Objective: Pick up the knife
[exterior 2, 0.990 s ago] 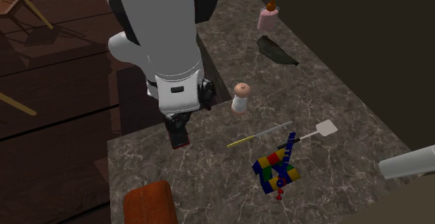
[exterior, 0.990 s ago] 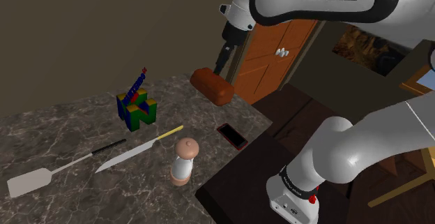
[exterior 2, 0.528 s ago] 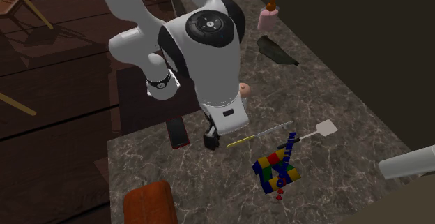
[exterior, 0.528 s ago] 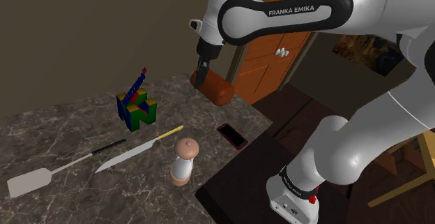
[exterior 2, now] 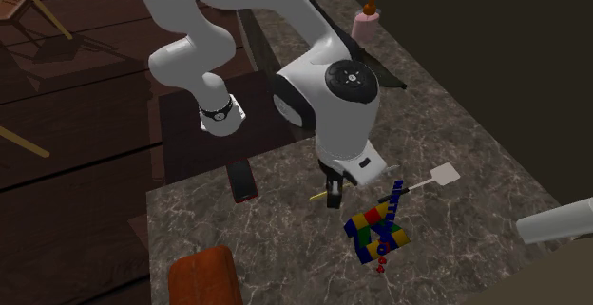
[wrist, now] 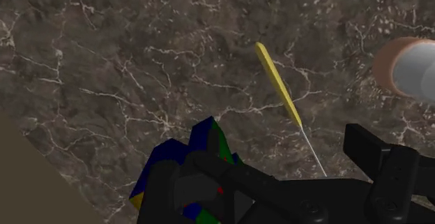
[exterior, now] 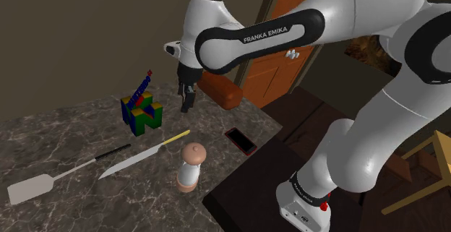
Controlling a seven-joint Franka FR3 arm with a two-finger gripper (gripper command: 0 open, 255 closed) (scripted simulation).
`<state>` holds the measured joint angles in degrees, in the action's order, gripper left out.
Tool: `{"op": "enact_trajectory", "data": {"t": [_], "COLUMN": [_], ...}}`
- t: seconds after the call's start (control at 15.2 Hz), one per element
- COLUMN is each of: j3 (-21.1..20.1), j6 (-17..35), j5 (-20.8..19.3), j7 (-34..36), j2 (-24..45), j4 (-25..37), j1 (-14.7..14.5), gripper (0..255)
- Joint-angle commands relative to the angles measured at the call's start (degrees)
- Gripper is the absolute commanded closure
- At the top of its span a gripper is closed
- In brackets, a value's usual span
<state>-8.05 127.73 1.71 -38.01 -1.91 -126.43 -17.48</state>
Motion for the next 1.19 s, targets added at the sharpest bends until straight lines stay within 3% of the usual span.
{"op": "enact_trajectory", "data": {"t": [0.0,0.73,1.12], "j3": [-0.93,-5.82,-5.18], "j6": [2.12,10.42,14.26], "j5": [-0.59,-6.49,-7.81], "j7": [-2.23,-11.53,-10.67], "j2": [3.31,18.69,22.13], "j4": [0.82,5.27,4.77], "j1": [-0.96,-6.43,-6.90], "gripper": [0,0,0]}}
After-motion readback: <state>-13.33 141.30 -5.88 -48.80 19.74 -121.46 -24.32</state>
